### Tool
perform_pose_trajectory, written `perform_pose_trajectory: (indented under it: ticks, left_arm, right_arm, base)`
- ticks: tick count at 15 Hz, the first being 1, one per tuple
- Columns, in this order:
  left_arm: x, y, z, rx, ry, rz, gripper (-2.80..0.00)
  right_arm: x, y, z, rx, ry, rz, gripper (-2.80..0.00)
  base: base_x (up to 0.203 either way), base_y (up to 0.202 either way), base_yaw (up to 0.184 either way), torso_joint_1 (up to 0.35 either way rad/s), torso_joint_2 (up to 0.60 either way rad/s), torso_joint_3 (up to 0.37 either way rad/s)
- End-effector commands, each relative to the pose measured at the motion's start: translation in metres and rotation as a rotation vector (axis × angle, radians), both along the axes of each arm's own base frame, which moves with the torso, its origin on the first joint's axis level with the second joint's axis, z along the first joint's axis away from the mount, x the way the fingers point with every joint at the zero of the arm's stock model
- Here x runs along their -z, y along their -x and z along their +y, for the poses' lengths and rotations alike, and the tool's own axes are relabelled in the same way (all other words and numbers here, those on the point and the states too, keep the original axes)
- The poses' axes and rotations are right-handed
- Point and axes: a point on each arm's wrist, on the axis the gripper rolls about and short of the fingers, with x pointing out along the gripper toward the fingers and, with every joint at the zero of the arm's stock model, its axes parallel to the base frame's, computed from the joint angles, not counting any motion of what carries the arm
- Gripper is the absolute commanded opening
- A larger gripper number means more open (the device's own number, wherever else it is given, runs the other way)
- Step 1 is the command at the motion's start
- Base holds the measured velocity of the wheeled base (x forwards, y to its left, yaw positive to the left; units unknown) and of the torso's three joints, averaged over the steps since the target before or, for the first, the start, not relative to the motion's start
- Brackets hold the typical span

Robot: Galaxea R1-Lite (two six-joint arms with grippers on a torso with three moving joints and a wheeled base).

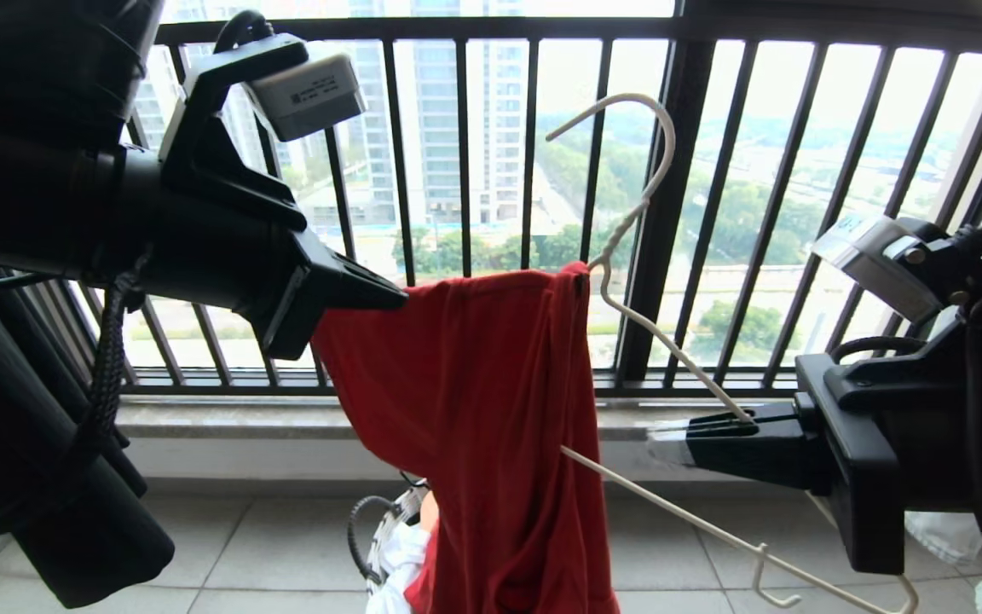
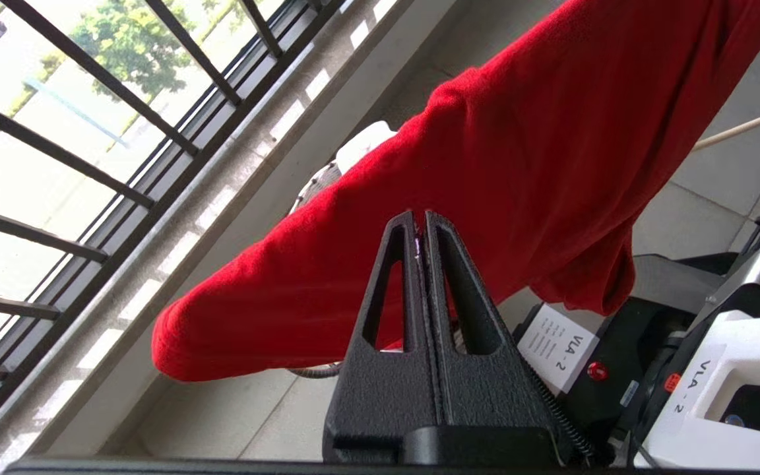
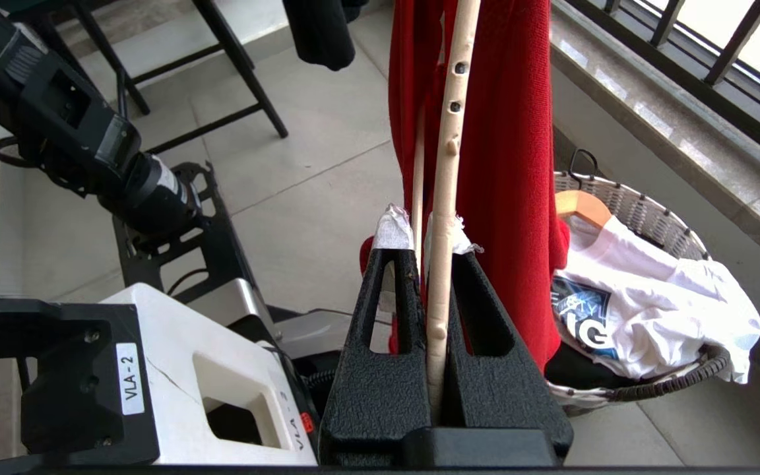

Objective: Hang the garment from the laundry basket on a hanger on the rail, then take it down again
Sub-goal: Hang the clothes on the clothes rack

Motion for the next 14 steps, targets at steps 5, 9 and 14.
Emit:
perform_pose_trajectory:
  ticks: [5, 9, 14]
  left_arm:
    - [-0.017, 0.040, 0.045, 0.121, 0.098, 0.050, -2.80]
    - [-0.021, 0.077, 0.060, 0.217, 0.049, 0.084, -2.80]
    - [-0.025, 0.091, 0.065, 0.255, 0.042, 0.085, -2.80]
  right_arm:
    - [0.002, -0.019, 0.011, -0.254, -0.034, 0.026, -2.80]
    - [0.010, -0.028, 0.014, -0.340, -0.010, -0.014, -2.80]
    - [0.016, -0.029, 0.017, -0.418, 0.007, -0.085, -2.80]
  base:
    - [0.000, 0.000, 0.000, 0.000, 0.00, 0.000]
    - [0.000, 0.000, 0.000, 0.000, 0.00, 0.000]
    - [0.000, 0.000, 0.000, 0.000, 0.00, 0.000]
